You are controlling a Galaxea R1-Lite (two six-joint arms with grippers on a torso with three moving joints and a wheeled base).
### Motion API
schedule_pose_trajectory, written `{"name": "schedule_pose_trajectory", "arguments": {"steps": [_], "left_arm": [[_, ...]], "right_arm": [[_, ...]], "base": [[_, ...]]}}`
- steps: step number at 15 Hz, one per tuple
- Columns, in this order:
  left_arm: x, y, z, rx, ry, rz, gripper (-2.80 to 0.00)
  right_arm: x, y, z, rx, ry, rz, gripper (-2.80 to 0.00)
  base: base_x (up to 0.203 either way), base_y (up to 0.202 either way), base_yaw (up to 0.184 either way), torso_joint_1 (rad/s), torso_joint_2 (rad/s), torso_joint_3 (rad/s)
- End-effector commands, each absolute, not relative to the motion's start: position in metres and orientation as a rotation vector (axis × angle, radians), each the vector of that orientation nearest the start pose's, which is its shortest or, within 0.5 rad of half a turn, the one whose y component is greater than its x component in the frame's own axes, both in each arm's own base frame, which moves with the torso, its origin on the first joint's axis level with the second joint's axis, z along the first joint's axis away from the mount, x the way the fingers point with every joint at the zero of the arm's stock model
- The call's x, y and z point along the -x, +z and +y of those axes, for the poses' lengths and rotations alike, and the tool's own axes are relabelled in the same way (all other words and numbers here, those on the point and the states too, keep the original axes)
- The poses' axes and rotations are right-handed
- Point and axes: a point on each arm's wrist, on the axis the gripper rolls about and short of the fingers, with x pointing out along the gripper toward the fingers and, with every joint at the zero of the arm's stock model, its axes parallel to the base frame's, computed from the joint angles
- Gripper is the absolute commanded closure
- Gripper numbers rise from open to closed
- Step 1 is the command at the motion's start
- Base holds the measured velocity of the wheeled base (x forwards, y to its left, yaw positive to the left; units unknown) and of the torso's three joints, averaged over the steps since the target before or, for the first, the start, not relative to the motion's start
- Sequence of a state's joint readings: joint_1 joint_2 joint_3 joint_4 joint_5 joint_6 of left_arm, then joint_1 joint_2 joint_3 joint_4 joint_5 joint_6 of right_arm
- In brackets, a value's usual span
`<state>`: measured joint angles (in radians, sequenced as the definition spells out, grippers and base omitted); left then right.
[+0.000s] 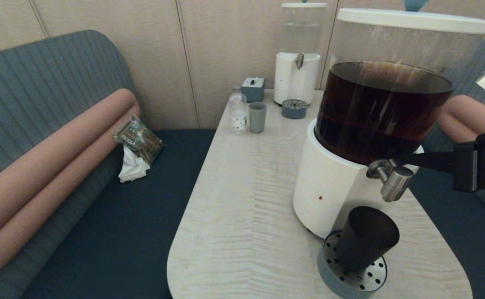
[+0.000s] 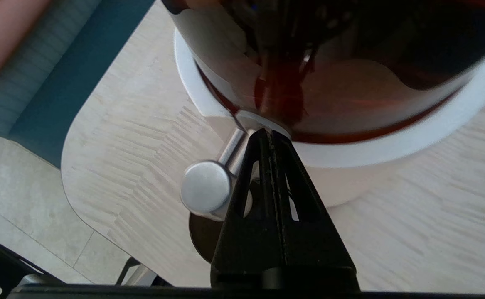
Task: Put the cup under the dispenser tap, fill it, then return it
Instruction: Turn on the faucet
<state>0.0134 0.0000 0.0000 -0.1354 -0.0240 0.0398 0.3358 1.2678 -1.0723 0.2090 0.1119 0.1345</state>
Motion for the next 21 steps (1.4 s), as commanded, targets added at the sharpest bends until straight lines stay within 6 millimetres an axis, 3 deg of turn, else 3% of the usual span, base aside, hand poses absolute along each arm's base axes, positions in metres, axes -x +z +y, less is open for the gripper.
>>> {"name": "schedule_pose_trajectory", "arguments": {"steps": [1, 21], "left_arm": [[0.02, 0.078, -0.001, -0.042, -0.009, -0.096, 0.0], [0.02, 0.078, -0.001, -0.042, -0.009, -0.097, 0.0]], "right_arm": [[-0.174, 0.291, 0.062, -0.089, 0.403, 0.428, 0.0], [-0.188, 0.288, 0.067, -0.108, 0.488, 0.54, 0.0]], "base": [[0.0, 0.0, 0.0, 0.0, 0.0, 0.0], [0.0, 0.0, 0.0, 0.0, 0.0, 0.0]]}}
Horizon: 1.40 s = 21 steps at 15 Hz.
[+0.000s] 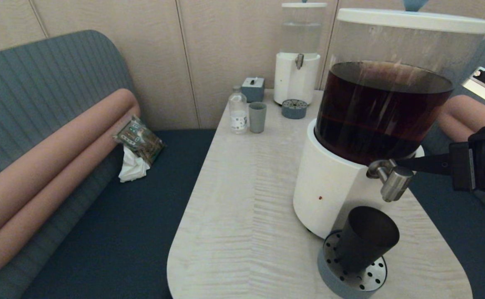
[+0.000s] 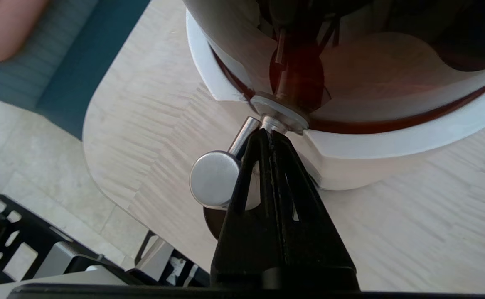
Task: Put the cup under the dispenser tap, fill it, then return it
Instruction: Turn on the faucet
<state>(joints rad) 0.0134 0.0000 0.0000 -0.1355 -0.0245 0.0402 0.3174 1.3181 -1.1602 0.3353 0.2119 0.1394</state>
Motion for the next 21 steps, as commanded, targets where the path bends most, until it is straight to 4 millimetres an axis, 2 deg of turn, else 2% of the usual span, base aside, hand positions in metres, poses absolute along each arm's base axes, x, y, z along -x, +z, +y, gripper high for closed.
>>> {"name": "schedule_pose_trajectory", "arguments": {"steps": [1, 15, 21], "left_arm": [[0.0204, 0.0783, -0.0008, -0.042, -0.009, -0.097, 0.0], [0.0204, 0.0783, -0.0008, -0.042, -0.009, -0.097, 0.0], [0.0204, 0.0783, -0.0008, -0.042, -0.009, -0.097, 0.0]], "right_arm": [[-0.1882, 0.2881, 0.0675, -0.11, 0.5, 0.541, 0.0], [-0.1905, 0.2841, 0.072, -0.128, 0.613, 0.537, 0.0], [-0.1889, 0.2858, 0.0704, -0.123, 0.608, 0.51, 0.0]], "base": [[0.0, 0.0, 0.0, 0.0, 0.0, 0.0], [0.0, 0.0, 0.0, 0.0, 0.0, 0.0], [0.0, 0.0, 0.0, 0.0, 0.0, 0.0]]}}
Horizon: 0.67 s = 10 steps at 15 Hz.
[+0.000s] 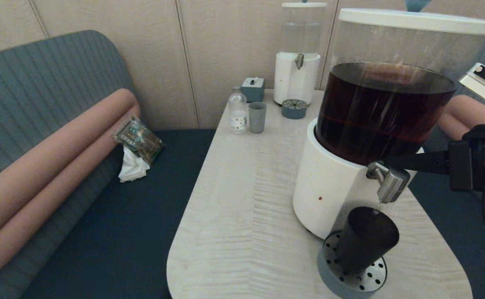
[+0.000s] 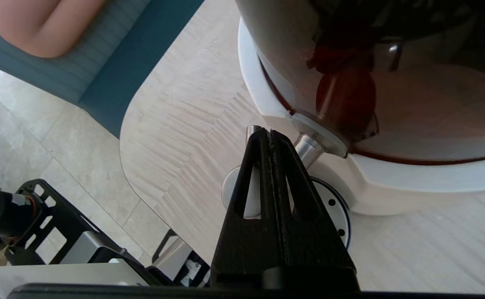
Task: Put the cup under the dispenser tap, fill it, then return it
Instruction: Turn on the faucet
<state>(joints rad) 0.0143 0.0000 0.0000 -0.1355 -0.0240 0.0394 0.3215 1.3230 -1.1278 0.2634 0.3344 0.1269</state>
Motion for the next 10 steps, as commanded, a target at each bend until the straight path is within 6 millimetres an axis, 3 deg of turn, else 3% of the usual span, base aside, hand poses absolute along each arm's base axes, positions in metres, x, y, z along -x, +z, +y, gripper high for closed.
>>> {"name": "schedule_pose_trajectory", "arguments": {"steps": [1, 10], "left_arm": [[0.0204, 0.0783, -0.0008, -0.042, -0.009, -0.097, 0.0], [0.0204, 0.0783, -0.0008, -0.042, -0.009, -0.097, 0.0]], "right_arm": [[-0.1902, 0.2847, 0.0709, -0.122, 0.607, 0.516, 0.0], [-0.1894, 0.2871, 0.0705, -0.122, 0.608, 0.499, 0.0]], "base": [[0.0, 0.0, 0.0, 0.0, 0.0, 0.0], [0.0, 0.0, 0.0, 0.0, 0.0, 0.0]]}}
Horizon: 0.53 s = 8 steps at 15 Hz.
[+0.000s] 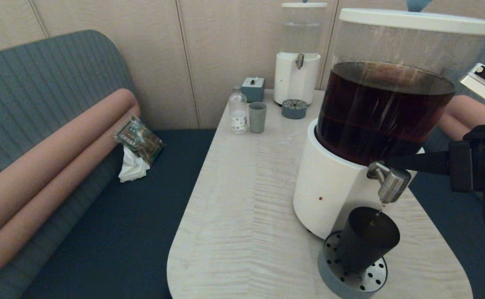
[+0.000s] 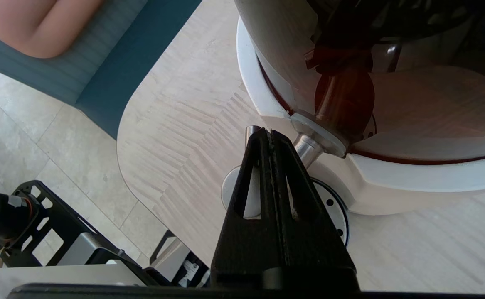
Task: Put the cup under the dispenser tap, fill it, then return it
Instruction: Turn on the faucet
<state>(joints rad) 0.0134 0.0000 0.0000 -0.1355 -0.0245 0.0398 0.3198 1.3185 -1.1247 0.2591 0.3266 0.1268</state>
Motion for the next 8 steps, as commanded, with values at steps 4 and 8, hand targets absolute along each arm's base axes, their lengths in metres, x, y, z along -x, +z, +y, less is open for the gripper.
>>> {"name": "schedule_pose_trajectory", "arguments": {"steps": [4, 8], "left_arm": [[0.02, 0.078, -0.001, -0.043, -0.009, -0.097, 0.0], [0.02, 0.078, -0.001, -0.042, -0.009, -0.097, 0.0]], "right_arm": [[-0.186, 0.288, 0.062, -0.132, 0.575, 0.487, 0.0], [-0.179, 0.291, 0.049, -0.145, 0.522, 0.459, 0.0]], "base": [[0.0, 0.0, 0.0, 0.0, 0.0, 0.0], [0.0, 0.0, 0.0, 0.0, 0.0, 0.0]]}}
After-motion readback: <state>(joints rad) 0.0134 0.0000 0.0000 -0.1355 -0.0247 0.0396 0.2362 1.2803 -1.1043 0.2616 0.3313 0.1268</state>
